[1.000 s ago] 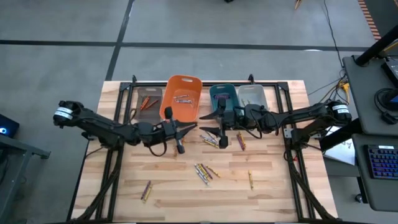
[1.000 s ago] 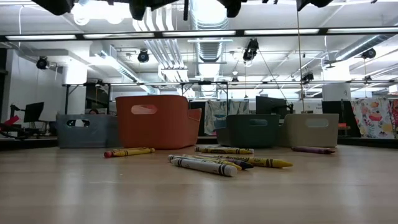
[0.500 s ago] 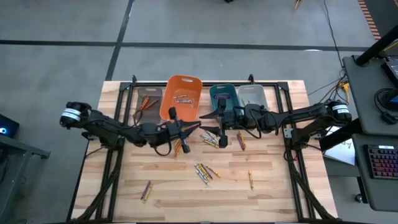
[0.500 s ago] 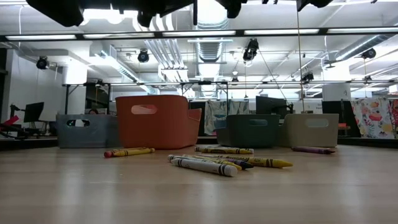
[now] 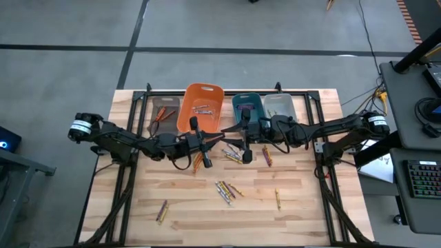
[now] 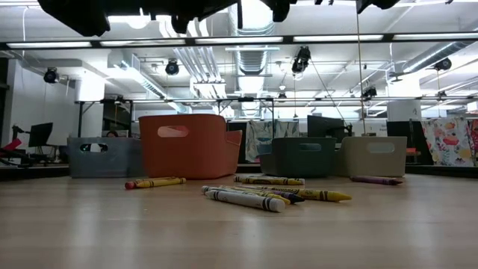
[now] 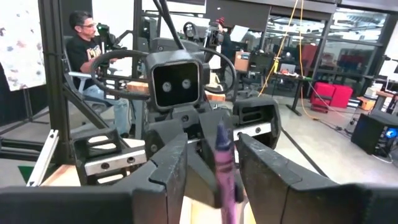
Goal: Sort crayons
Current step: Put the purple crayon into the blue bin
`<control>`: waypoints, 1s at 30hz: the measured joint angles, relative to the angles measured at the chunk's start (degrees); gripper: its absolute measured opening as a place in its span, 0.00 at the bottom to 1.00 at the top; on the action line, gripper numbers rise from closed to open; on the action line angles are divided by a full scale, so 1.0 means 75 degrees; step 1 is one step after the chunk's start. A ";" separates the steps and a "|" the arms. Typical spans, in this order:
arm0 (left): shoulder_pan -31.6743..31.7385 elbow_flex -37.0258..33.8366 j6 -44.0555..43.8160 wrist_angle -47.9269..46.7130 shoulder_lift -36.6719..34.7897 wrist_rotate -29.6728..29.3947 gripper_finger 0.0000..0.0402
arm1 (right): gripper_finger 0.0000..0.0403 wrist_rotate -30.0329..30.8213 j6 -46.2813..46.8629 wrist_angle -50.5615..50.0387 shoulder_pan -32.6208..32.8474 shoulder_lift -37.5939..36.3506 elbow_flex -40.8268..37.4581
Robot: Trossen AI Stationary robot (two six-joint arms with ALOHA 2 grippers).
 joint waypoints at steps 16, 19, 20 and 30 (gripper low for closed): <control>0.0000 0.0108 0.0056 -0.0109 0.0092 0.0023 0.06 | 0.04 0.0044 -0.0094 -0.0001 -0.0003 0.0000 0.0003; 0.0000 0.0108 0.0058 -0.0106 0.0092 0.0020 0.13 | 0.05 0.0033 -0.0038 -0.0007 -0.0003 0.0000 0.0003; 0.0000 0.0108 0.0058 -0.0106 0.0092 0.0017 0.15 | 0.05 0.0021 -0.0038 -0.0007 -0.0003 -0.0002 0.0003; 0.0003 0.0096 0.0048 -0.1425 -0.0476 -0.0147 0.31 | 0.05 0.1123 -0.0121 -0.1775 -0.0142 -0.0119 0.0514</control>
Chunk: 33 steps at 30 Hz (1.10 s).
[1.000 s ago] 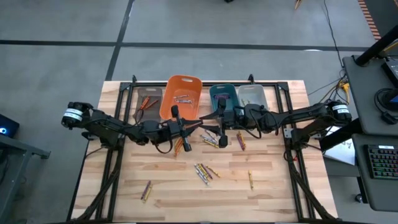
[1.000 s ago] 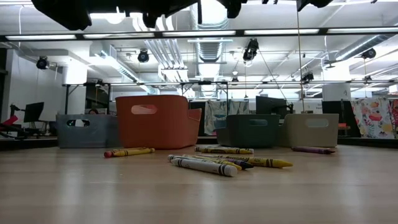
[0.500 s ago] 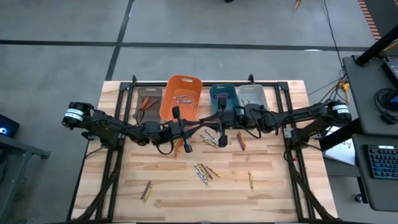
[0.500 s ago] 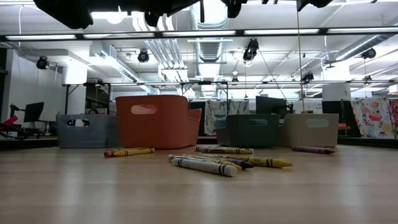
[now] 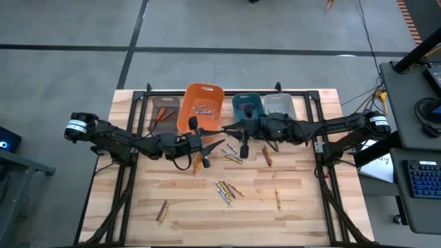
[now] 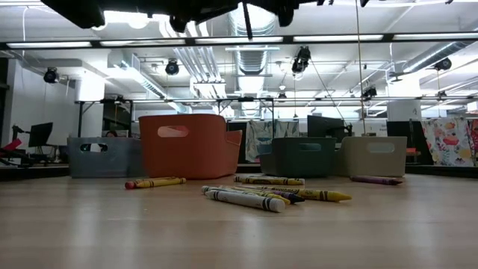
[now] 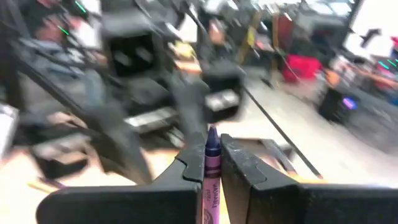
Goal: Sort crayons
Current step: Put the purple crayon into the blue bin
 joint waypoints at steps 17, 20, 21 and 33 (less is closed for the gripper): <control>-0.0006 -0.0055 -0.0713 -0.3337 -0.1652 -0.1725 0.32 | 0.04 0.1073 0.1003 -0.3248 -0.2360 0.0378 0.0130; -0.0006 -0.0060 -0.0813 -0.3577 -0.1735 -0.1727 0.32 | 0.04 0.1009 0.1344 -0.3290 -0.2847 0.0738 0.0086; -0.0006 -0.0060 -0.0843 -0.3621 -0.1746 -0.1730 0.32 | 0.04 0.0963 0.1380 -0.3339 -0.2984 0.0872 0.0085; -0.0006 -0.0063 -0.0907 -0.3999 -0.1752 -0.1736 0.32 | 0.04 0.0819 0.1165 -0.3421 -0.3630 0.2355 0.0325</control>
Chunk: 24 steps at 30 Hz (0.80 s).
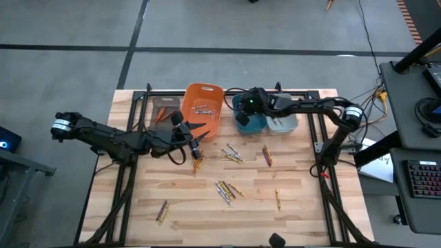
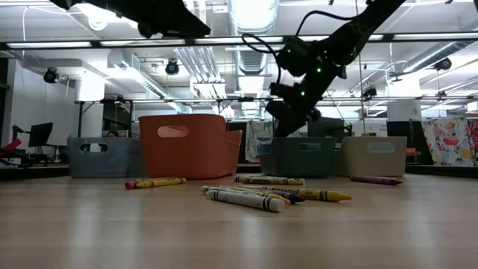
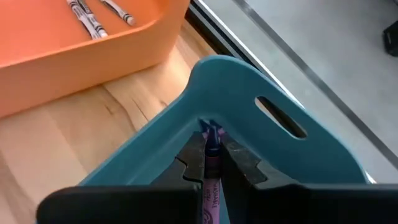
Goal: Sort crayons
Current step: Put the purple crayon into the blue bin, then put the yellow crayon into the white bin
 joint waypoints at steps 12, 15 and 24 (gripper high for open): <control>0.0000 0.0000 -0.0233 -0.0243 0.0009 0.0000 0.32 | 0.22 0.0031 -0.0054 -0.0108 -0.0020 0.0183 0.0354; 0.0000 0.0000 -0.0339 -0.0365 0.0009 0.0000 0.32 | 0.25 0.0031 -0.0068 -0.0361 -0.0012 0.0148 0.0546; 0.0000 0.0000 -0.1019 -0.1136 0.0009 0.0006 0.32 | 0.29 -0.0001 0.0300 -0.1510 0.0149 0.0117 0.1199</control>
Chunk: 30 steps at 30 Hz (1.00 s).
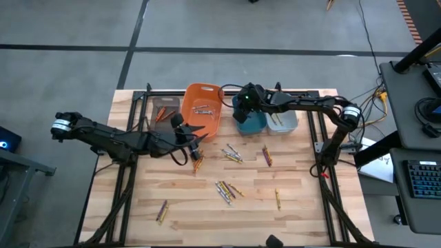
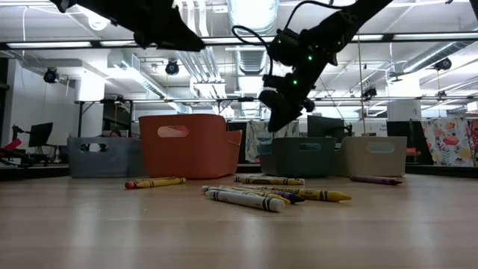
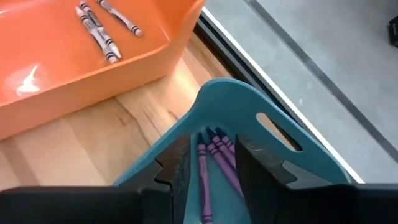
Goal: Sort crayons
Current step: Put the yellow crayon into the white bin
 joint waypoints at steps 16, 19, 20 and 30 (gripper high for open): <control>-0.0062 0.0802 -0.4268 -0.4620 0.0004 0.2516 0.32 | 0.23 -0.0003 0.0142 -0.0333 0.1098 -0.0652 0.0130; -0.0270 0.0877 -0.5412 -0.5477 0.0012 0.3256 0.32 | 0.22 0.0000 0.0142 -0.0335 0.1313 -0.0719 0.0130; -0.0372 0.0877 -0.5725 -0.5651 0.0014 0.3486 0.32 | 0.22 0.0000 0.0142 -0.0335 0.1376 -0.0727 0.0130; -0.2141 0.0877 -0.8993 -0.6252 0.0050 0.4083 0.32 | 0.24 -0.0001 0.0234 -0.0355 0.2076 -0.0730 0.0130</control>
